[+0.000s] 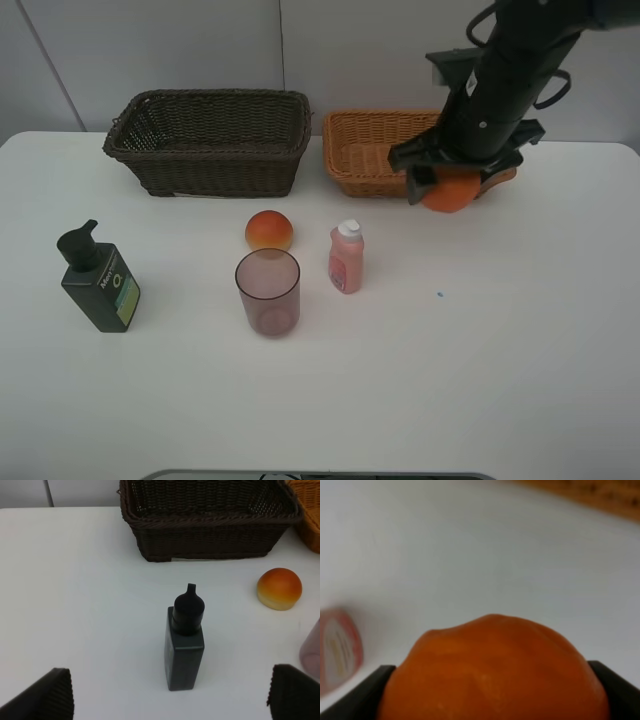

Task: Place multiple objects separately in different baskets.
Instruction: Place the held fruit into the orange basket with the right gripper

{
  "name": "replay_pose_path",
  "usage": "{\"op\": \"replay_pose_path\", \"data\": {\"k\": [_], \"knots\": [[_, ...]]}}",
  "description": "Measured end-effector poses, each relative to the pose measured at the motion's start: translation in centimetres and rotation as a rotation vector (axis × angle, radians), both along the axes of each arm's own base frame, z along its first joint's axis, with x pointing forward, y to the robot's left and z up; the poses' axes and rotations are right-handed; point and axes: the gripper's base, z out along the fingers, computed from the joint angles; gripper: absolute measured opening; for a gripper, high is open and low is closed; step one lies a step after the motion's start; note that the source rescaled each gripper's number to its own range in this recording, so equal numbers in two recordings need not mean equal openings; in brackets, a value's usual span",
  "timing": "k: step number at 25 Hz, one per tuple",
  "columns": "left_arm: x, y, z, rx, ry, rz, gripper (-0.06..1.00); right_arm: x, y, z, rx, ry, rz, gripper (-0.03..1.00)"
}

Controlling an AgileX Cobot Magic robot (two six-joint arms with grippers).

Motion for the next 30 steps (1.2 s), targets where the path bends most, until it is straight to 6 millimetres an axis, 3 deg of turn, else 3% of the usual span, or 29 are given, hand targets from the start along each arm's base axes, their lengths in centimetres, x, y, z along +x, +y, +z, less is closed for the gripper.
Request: {"op": "replay_pose_path", "data": {"k": [6, 15, 21, 30], "knots": [[0.0, 0.0, 0.0, 0.000, 0.000, 0.000, 0.99, 4.7, 1.2, 2.3, 0.025, -0.111, -0.012, 0.62], [0.0, 0.0, 0.0, 0.000, 0.000, 0.000, 0.99, 11.0, 3.2, 0.5, 0.031, -0.140, -0.038, 0.62], [0.0, 0.0, 0.0, 0.000, 0.000, 0.000, 0.99, 13.1, 3.3, -1.9, 0.041, -0.147, -0.048, 0.62], [0.0, 0.0, 0.0, 0.000, 0.000, 0.000, 0.99, 14.4, 3.3, -5.1, 0.050, -0.155, -0.047, 0.62]]}}
